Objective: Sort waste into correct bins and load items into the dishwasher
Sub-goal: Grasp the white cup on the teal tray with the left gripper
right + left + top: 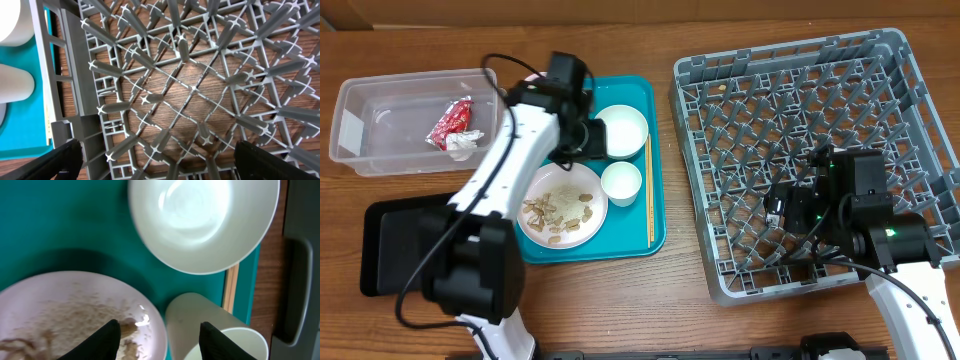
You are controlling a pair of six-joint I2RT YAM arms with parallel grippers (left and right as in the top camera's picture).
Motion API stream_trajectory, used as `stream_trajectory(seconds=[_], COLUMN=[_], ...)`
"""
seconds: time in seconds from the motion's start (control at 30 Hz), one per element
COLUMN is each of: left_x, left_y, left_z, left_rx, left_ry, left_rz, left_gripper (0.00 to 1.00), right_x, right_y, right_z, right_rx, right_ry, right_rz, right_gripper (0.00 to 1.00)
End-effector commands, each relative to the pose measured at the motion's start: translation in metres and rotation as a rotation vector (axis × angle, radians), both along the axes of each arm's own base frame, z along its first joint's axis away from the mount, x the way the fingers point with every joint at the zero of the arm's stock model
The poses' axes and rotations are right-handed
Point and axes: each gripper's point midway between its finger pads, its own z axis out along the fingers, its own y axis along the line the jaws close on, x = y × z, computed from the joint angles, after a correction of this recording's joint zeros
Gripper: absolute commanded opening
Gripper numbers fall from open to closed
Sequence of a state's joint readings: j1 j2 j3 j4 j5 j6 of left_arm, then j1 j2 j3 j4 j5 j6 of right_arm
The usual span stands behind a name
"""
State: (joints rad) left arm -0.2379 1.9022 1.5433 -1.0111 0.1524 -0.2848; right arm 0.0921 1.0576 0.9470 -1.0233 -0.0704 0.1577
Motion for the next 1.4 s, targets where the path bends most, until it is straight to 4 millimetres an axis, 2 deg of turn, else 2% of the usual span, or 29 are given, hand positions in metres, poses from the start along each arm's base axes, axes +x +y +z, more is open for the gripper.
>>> stream_trajectory(seconds=[0.0,0.07,0.17,0.3,0.37,0.47,0.53,0.57,0.7,0.77,0.83,0.9,1.03,1.07,1.13,1.2,1.27,1.3,1.33,1.37], left_x=[-0.019,-0.027,-0.034,-0.033,-0.028,-0.018,-0.022,-0.03,-0.065,-0.075,-0.08,-0.085,-0.089,-0.088,-0.084,-0.078,-0.068,-0.061,-0.05,-0.046], left_y=[-0.018,-0.021,-0.021,-0.02,-0.019,-0.017,-0.016,-0.018,-0.027,-0.033,-0.038,-0.042,-0.034,-0.033,-0.036,-0.037,-0.034,-0.03,-0.023,-0.024], left_z=[-0.024,-0.029,-0.034,-0.033,-0.021,0.016,0.037,0.041,0.033,0.027,0.019,0.003,-0.024,-0.028,-0.032,-0.027,-0.014,-0.003,0.016,0.025], left_rx=[0.003,0.013,0.025,0.027,0.023,0.013,0.014,0.016,0.051,0.067,0.072,0.081,0.123,0.124,0.113,0.106,0.097,0.09,0.066,0.025], left_ry=[0.096,0.132,0.169,0.166,0.156,0.118,0.116,0.135,0.25,0.274,0.283,0.286,0.295,0.289,0.27,0.247,0.224,0.21,0.19,0.182], left_rz=[-0.067,-0.08,-0.086,-0.084,-0.077,-0.074,-0.082,-0.089,-0.141,-0.167,-0.188,-0.205,-0.17,-0.166,-0.164,-0.179,-0.177,-0.168,-0.155,-0.164], left_gripper=[0.53,0.53,0.42,0.41,0.43,0.45,0.46,0.47,0.47,0.47,0.47,0.48,0.47,0.45,0.22,0.11,0.07,0.06,0.06,0.07], right_x=[0.005,0.005,0.005,0.005,0.004,0.004,0.004,0.004,0.004,0.004,0.004,0.004,0.003,0.003,0.003,0.003,0.003,0.004,0.009,0.013], right_y=[-0.002,-0.002,-0.002,-0.002,-0.002,-0.002,-0.002,-0.002,-0.002,-0.002,-0.002,-0.002,-0.002,-0.002,-0.002,-0.002,-0.002,-0.002,-0.005,-0.007], right_z=[0.01,0.01,0.01,0.01,0.009,0.009,0.009,0.009,0.009,0.009,0.009,0.009,0.009,0.009,0.009,0.009,0.009,0.009,0.012,0.014], right_rx=[-0.002,-0.001,-0.001,-0.002,-0.002,-0.002,-0.002,-0.002,-0.002,-0.002,-0.002,-0.002,-0.003,-0.002,-0.003,-0.003,-0.003,-0.003,-0.019,-0.029], right_ry=[-0.03,-0.03,-0.03,-0.029,-0.026,-0.026,-0.025,-0.026,-0.025,-0.026,-0.025,-0.023,-0.019,-0.019,-0.019,-0.019,-0.019,-0.023,-0.047,-0.065], right_rz=[-0.013,-0.013,-0.013,-0.013,-0.013,-0.013,-0.013,-0.013,-0.013,-0.013,-0.013,-0.013,-0.013,-0.013,-0.013,-0.013,-0.013,-0.014,-0.024,-0.033], right_gripper=[1.0,1.0,1.0,1.0,1.0,1.0,1.0,1.0,1.0,1.0,1.0,1.0,1.0,1.0,1.0,1.0,1.0,1.0,1.0,1.0])
